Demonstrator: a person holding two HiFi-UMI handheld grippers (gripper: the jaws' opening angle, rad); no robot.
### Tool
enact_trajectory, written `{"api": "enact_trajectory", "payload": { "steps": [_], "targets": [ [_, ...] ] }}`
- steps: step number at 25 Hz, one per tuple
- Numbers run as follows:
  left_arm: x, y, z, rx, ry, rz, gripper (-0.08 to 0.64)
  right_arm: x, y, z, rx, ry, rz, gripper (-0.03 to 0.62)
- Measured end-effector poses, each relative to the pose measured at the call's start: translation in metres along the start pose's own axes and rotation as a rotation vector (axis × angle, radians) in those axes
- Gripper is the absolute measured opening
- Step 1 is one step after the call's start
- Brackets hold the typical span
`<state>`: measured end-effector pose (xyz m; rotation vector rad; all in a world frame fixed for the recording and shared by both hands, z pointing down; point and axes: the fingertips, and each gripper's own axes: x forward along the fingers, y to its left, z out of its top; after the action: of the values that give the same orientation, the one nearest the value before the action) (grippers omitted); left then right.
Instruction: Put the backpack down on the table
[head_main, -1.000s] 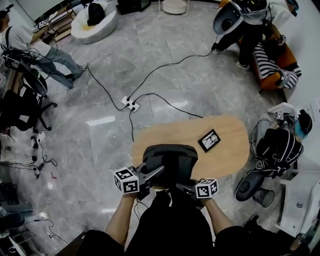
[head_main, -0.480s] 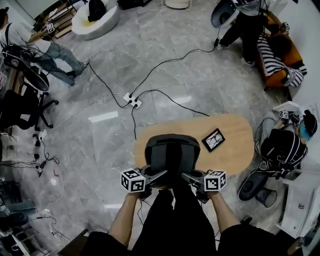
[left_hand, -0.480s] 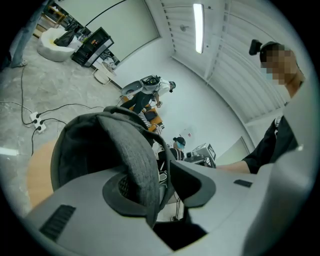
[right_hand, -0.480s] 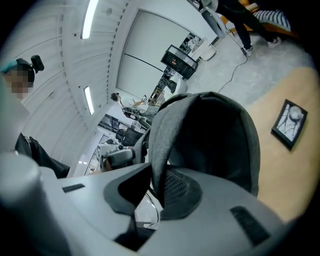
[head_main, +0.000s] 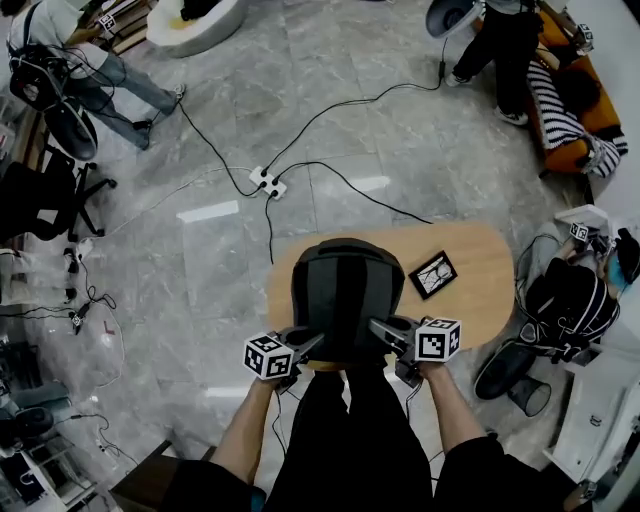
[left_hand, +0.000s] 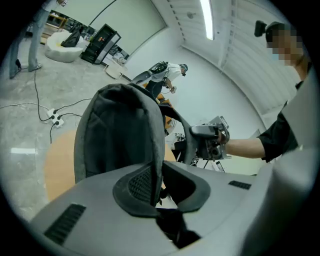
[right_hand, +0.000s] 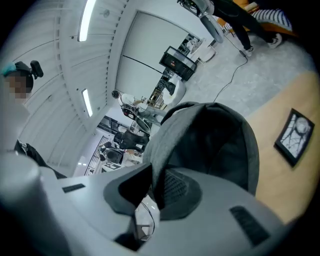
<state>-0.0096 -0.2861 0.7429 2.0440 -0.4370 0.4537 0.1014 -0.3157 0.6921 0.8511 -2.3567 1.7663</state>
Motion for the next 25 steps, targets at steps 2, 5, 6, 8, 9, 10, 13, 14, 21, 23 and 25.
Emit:
{"api": "enact_trajectory", "payload": {
  "steps": [2, 5, 6, 8, 9, 10, 13, 14, 21, 23, 25],
  "targets": [
    [0.004, 0.007, 0.001, -0.029, -0.019, 0.001, 0.039, 0.005, -0.005, 0.002, 0.008, 0.01, 0.006, 0.054],
    [0.015, 0.01, 0.0, -0.046, -0.033, -0.011, 0.037, 0.014, -0.012, -0.005, 0.034, 0.03, 0.028, 0.056],
    [0.019, 0.012, 0.001, -0.048, -0.041, -0.003, 0.037, 0.018, -0.016, -0.01, 0.039, 0.039, 0.027, 0.076],
    [0.024, 0.021, 0.004, -0.061, -0.063, 0.033, 0.037, 0.028, -0.031, -0.02, 0.036, 0.062, -0.011, 0.141],
    [0.026, 0.027, 0.004, -0.071, -0.073, 0.057, 0.037, 0.032, -0.04, -0.026, 0.032, 0.071, -0.044, 0.163],
    [0.028, 0.033, 0.002, -0.083, -0.08, 0.079, 0.037, 0.035, -0.051, -0.031, 0.031, 0.076, -0.083, 0.173],
    [0.038, 0.048, -0.003, -0.129, -0.094, 0.119, 0.037, 0.037, -0.09, -0.043, 0.043, 0.083, -0.24, 0.159],
    [0.041, 0.054, -0.003, -0.139, -0.098, 0.132, 0.037, 0.038, -0.104, -0.048, 0.05, 0.098, -0.294, 0.142],
    [0.066, 0.107, 0.008, -0.156, -0.091, 0.215, 0.037, 0.049, -0.166, -0.049, 0.249, 0.048, -0.398, 0.094],
    [0.074, 0.118, 0.009, -0.163, -0.087, 0.22, 0.037, 0.053, -0.177, -0.046, 0.248, 0.054, -0.424, 0.094],
    [0.081, 0.126, 0.012, -0.172, -0.08, 0.212, 0.037, 0.057, -0.183, -0.04, 0.234, 0.068, -0.442, 0.092]
  ]
}}
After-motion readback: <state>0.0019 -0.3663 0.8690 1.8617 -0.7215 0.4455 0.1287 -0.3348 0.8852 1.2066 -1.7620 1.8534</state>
